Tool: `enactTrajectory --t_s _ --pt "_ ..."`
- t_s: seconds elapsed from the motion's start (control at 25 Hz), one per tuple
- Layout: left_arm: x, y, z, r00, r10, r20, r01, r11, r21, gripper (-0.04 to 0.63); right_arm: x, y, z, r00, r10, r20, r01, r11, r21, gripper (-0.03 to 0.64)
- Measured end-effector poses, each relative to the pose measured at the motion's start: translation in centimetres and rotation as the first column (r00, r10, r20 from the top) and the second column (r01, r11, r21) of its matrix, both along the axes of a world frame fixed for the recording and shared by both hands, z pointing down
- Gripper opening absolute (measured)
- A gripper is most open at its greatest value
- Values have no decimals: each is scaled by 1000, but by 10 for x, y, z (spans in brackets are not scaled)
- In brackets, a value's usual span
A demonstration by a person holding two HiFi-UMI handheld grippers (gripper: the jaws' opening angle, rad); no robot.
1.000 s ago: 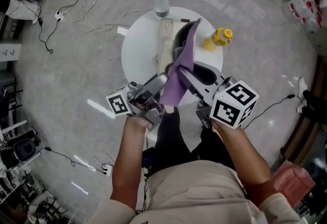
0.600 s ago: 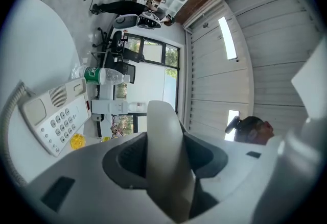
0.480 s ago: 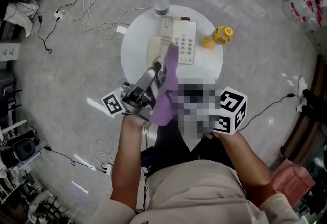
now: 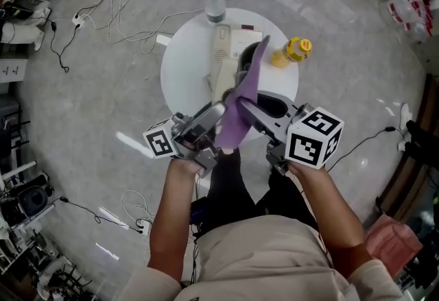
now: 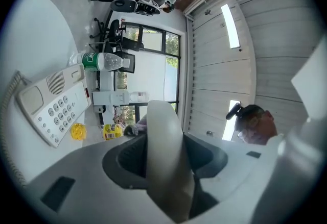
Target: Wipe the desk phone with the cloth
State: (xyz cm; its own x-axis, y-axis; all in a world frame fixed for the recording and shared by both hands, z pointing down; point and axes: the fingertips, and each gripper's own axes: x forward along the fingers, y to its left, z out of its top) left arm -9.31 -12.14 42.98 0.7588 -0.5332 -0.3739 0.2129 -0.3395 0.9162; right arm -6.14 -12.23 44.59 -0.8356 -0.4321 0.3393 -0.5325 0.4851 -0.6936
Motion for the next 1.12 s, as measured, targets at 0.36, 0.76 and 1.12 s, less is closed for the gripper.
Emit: enactTrajectory --t_s 0.36,0.76,1.12 --pt "9 1 24 994 16 110 -13 999 -30 210 -14 51 20 979 -204 30 206 973 -102 77" --pt "24 -8 67 896 81 437 -74 997 -33 210 6 64 48 946 -279 -162 261 957 -124 75" --pt "31 -9 103 840 139 525 -104 990 -97 210 13 49 72 908 -297 -296 276 955 -111 78"
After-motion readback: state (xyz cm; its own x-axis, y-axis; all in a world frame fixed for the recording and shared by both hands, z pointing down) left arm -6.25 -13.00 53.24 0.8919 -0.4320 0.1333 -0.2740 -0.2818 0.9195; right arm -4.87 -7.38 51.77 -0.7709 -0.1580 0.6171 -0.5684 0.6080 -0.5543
